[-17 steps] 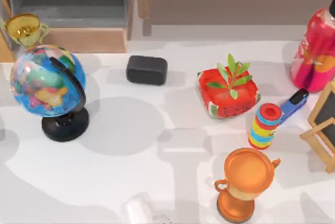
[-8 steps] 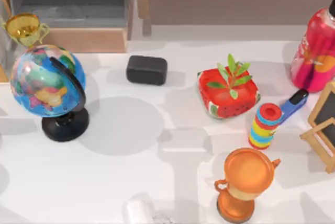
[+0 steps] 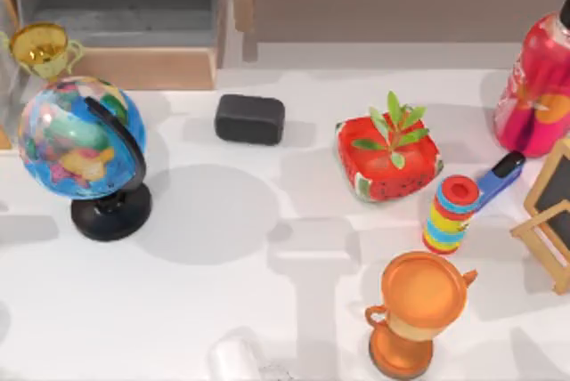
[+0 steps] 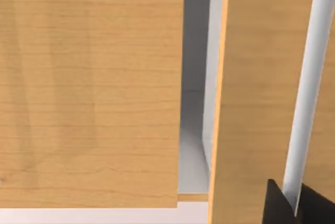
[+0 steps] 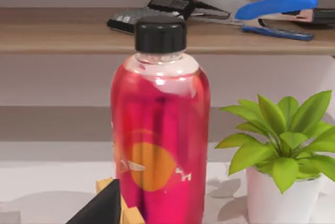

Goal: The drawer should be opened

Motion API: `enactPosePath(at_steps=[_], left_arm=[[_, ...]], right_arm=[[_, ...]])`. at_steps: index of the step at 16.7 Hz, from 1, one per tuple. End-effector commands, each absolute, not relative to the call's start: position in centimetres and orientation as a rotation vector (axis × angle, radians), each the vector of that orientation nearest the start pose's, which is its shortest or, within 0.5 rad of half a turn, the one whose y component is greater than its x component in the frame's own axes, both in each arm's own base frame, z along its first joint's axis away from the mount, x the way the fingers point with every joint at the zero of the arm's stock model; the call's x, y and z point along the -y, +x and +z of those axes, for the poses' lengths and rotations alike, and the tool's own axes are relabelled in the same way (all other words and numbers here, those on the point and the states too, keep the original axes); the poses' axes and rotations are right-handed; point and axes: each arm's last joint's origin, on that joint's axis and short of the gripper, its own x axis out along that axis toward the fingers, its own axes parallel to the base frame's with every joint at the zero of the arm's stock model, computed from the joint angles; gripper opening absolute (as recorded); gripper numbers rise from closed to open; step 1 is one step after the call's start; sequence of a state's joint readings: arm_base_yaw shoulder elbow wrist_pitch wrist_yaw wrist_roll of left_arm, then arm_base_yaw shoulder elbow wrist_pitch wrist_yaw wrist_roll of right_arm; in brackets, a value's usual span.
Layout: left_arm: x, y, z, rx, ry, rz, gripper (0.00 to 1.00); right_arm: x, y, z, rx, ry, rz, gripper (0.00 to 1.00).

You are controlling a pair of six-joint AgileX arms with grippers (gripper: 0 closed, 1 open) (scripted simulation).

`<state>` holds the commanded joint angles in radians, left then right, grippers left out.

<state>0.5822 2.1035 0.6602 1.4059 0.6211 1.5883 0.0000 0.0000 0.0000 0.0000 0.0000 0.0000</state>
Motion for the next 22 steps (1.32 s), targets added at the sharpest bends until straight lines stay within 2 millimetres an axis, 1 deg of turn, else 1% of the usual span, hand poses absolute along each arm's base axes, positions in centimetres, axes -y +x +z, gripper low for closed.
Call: enactPosePath(at_steps=[4, 5, 6, 10, 22], left_arm=[[-17.4, 25.6, 8.6, -0.006, 1.549, -0.041, 0.0], [-17.4, 24.9, 8.7, -0.005, 1.552, -0.037, 0.0], [-17.5, 24.5, 8.7, -0.005, 1.555, -0.034, 0.0], [-17.5, 24.5, 8.7, -0.005, 1.556, -0.034, 0.0], [-17.5, 24.5, 8.7, -0.005, 1.556, -0.034, 0.9]], right_arm=[[0.1, 10.6, 16.0, 0.0, 0.0, 0.0, 1.0], [0.1, 10.6, 16.0, 0.0, 0.0, 0.0, 1.0], [0.1, 10.6, 16.0, 0.0, 0.0, 0.0, 1.0], [0.1, 10.6, 16.0, 0.0, 0.0, 0.0, 1.0], [0.1, 10.6, 16.0, 0.0, 0.0, 0.0, 1.0]])
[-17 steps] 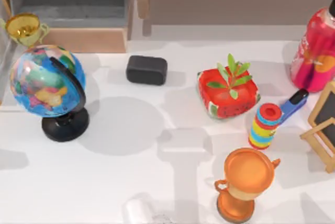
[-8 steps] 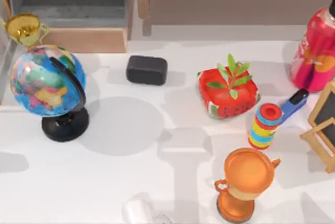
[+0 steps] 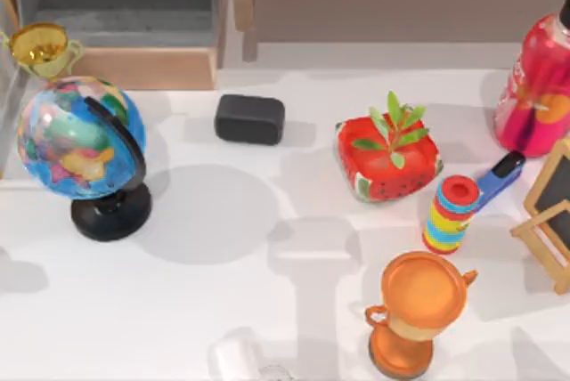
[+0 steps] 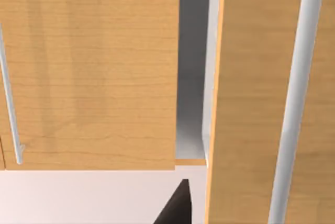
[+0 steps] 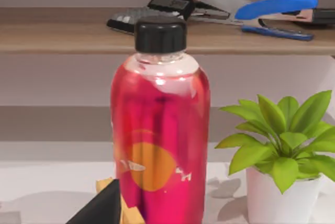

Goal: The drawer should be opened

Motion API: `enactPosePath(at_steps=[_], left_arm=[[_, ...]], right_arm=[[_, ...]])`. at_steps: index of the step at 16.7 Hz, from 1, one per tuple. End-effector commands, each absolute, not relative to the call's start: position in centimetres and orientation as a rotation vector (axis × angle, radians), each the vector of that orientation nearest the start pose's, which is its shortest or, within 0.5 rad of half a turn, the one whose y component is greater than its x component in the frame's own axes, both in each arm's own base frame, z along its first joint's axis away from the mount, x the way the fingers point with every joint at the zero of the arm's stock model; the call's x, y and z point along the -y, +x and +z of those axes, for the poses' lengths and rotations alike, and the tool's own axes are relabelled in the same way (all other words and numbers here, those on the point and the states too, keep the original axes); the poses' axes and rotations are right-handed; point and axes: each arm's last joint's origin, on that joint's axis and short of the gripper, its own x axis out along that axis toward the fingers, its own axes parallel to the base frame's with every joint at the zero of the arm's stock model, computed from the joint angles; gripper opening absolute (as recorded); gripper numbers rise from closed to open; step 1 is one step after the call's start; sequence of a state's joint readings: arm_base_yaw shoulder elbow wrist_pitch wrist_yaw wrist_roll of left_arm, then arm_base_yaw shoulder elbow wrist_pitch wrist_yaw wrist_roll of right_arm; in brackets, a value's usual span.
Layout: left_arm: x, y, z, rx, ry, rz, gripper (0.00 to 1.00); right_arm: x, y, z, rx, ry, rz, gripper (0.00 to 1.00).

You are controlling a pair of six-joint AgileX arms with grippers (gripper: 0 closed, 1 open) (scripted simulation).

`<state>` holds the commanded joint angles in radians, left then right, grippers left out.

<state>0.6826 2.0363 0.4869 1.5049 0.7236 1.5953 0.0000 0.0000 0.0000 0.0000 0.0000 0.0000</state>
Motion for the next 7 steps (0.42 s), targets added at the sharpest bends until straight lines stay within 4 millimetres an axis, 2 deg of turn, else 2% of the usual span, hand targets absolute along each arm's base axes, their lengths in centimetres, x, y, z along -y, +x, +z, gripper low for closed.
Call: enactPosePath(at_steps=[1, 2, 7], left_arm=[[-17.48, 24.47, 8.75, -0.005, 1.556, -0.034, 0.98], [-17.48, 24.47, 8.75, -0.005, 1.556, -0.034, 1.0], [-17.48, 24.47, 8.75, -0.005, 1.556, -0.034, 1.0]], right_arm=[[0.12, 10.57, 16.0, 0.0, 0.0, 0.0, 1.0], [0.12, 10.57, 16.0, 0.0, 0.0, 0.0, 1.0], [0.12, 10.57, 16.0, 0.0, 0.0, 0.0, 1.0]])
